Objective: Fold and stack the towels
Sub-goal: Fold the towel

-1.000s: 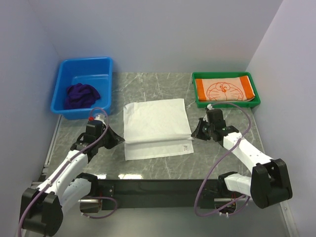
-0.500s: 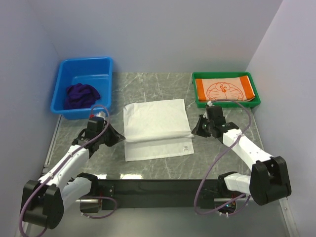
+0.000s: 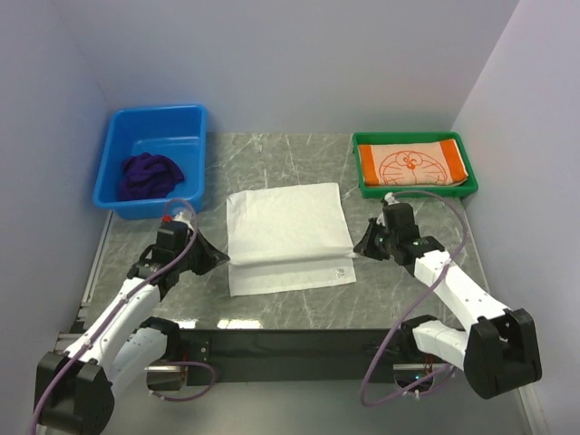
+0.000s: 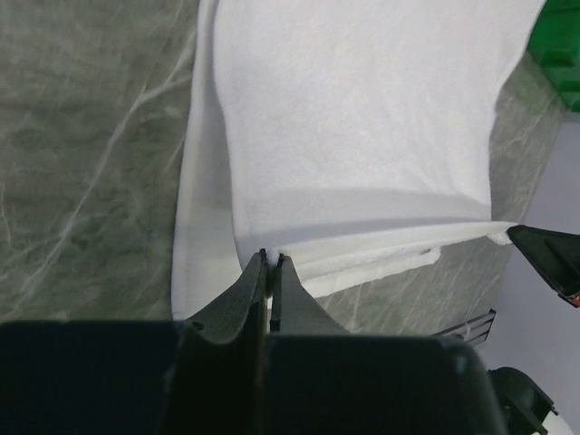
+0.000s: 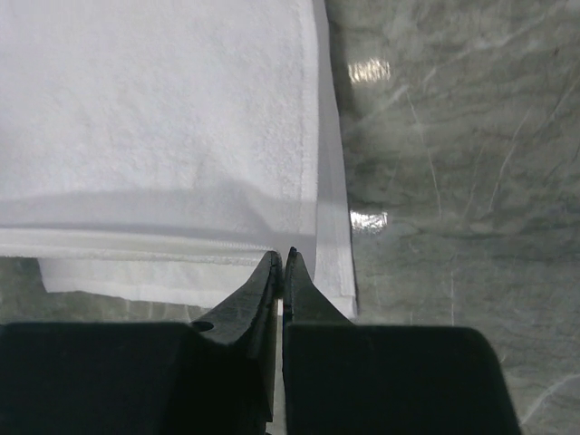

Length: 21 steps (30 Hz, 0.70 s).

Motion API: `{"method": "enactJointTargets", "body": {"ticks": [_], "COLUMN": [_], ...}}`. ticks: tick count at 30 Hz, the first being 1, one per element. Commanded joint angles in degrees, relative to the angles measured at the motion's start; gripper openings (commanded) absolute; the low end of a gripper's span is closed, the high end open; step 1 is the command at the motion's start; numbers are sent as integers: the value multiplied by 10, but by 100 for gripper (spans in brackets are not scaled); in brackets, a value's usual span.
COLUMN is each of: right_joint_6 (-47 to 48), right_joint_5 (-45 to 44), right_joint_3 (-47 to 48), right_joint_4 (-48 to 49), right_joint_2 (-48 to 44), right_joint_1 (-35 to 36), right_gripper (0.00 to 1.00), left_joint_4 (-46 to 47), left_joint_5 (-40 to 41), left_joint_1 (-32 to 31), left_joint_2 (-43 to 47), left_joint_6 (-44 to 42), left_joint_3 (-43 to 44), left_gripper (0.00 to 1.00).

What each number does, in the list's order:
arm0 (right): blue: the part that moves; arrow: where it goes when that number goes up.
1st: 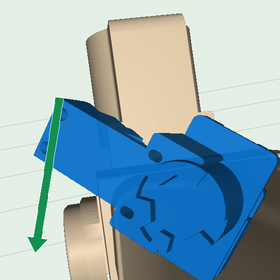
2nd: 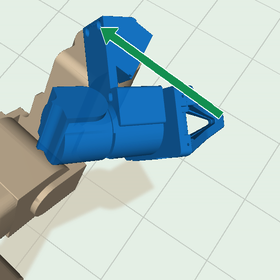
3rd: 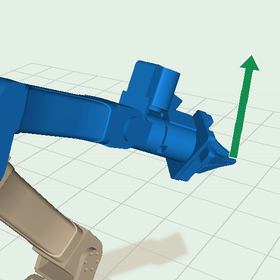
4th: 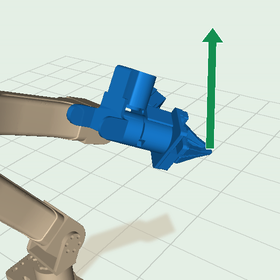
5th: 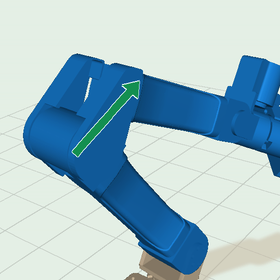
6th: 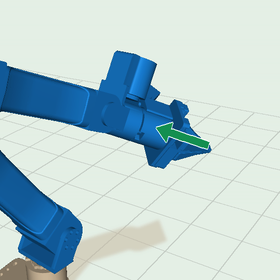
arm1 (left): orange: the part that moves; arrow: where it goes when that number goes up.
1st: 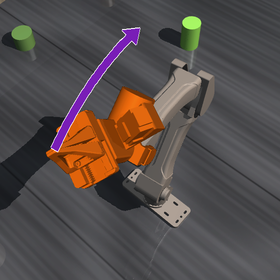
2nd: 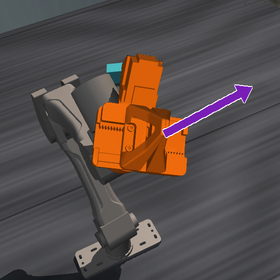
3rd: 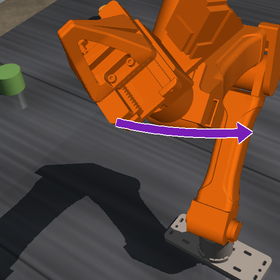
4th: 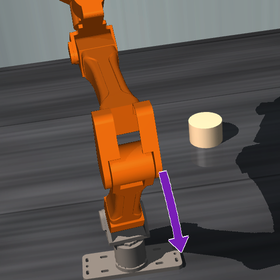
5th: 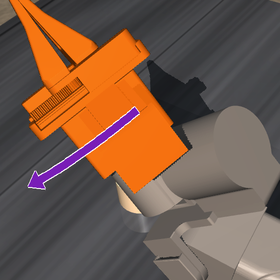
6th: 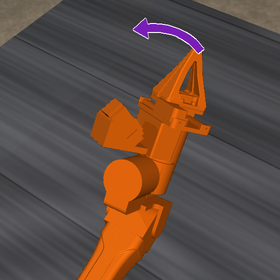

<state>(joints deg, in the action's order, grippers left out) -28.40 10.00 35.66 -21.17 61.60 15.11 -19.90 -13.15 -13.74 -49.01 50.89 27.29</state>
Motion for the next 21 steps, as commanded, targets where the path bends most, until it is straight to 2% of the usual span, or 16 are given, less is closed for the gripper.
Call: {"method": "enactJointTargets", "body": {"ticks": [1,6,9,11,12,14,15,18,19,21], "right_joint_6": [9,13,16,20,23,28,29,42,46,60], "right_joint_5": [-74,-67,-60,-48,-43,-38,-38,-36,-34,-32], "right_joint_3": [-24,-27,-33,-36,-37,-36,-30,-12,4,23], "right_joint_4": [10,28,39,44,44,35,31,3,-9,-18], "right_joint_2": [38,89,107,109,106,94,77,35,27,12], "right_joint_1": [-17,-18,-17,-17,-16,-11,-9,6,15,29], "right_gripper": [0,0,3,11,24,34,43,53,54,55], "left_joint_4": [12,56,66,66,60,51,32,-2,-23,-40], "left_joint_5": [45,37,37,39,42,48,51,65,70,85], "left_joint_1": [8,-4,-10,-10,-10,-11,-11,-13,-15,-17], "left_joint_2": [-28,-73,-91,-89,-85,-74,-59,-21,-12,7], "left_joint_6": [2,11,14,16,18,19,18,16,15,7], "left_joint_3": [-36,-65,-75,-80,-80,-73,-69,-40,-30,0], "left_gripper": [1,3,10,15,18,36,49,64,73,78]}}
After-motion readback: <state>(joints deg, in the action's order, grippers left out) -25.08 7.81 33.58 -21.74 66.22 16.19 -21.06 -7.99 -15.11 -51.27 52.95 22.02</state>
